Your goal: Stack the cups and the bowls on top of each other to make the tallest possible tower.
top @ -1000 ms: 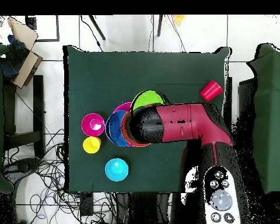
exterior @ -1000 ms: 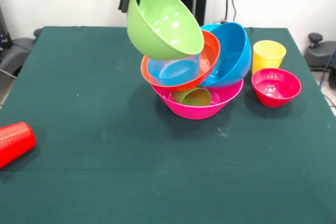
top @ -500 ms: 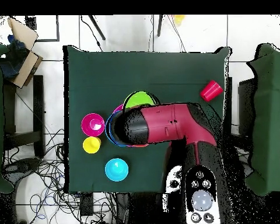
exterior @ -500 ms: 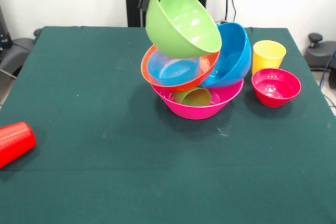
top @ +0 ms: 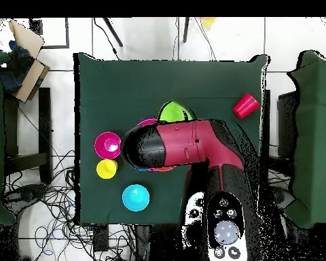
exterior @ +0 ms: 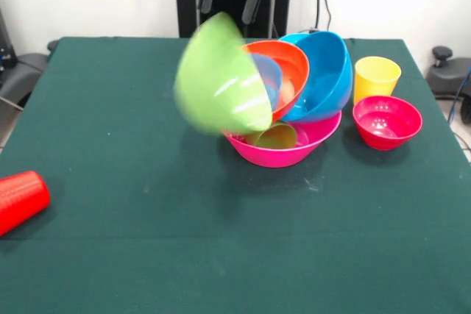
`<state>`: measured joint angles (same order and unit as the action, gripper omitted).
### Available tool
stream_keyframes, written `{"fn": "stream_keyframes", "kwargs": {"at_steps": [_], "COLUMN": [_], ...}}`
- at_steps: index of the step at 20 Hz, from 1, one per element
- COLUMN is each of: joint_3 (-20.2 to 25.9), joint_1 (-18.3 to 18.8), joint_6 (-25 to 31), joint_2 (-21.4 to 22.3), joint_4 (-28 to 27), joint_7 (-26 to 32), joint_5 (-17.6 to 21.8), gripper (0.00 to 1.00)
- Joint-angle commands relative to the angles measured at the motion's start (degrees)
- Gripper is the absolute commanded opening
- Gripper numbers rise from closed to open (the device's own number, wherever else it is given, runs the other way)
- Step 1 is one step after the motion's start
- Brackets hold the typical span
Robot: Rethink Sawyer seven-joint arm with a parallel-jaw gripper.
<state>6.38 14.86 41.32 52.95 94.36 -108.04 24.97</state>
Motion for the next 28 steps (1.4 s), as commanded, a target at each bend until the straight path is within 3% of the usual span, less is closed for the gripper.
{"fn": "stream_keyframes", "kwargs": {"at_steps": [1,14,20,25,28], "joint_3": [0.3,0.1,0.2,4.9,4.3], "joint_1": [-0.7,0.4,1.2,7.1,7.0], "joint_6": [-2.2,-2.1,-6.6,-13.9,-14.1], "joint_2": [-2.9,-3.0,-4.2,-1.5,-1.0], "joint_4": [1.1,0.5,1.9,5.4,5.2], "joint_7": [-7.2,-4.7,-4.6,-0.7,-1.4], "joint_5": [-1.0,-1.9,-1.3,-4.4,-4.4], "gripper": [1.00,1.00,1.00,1.00,1.00]}}
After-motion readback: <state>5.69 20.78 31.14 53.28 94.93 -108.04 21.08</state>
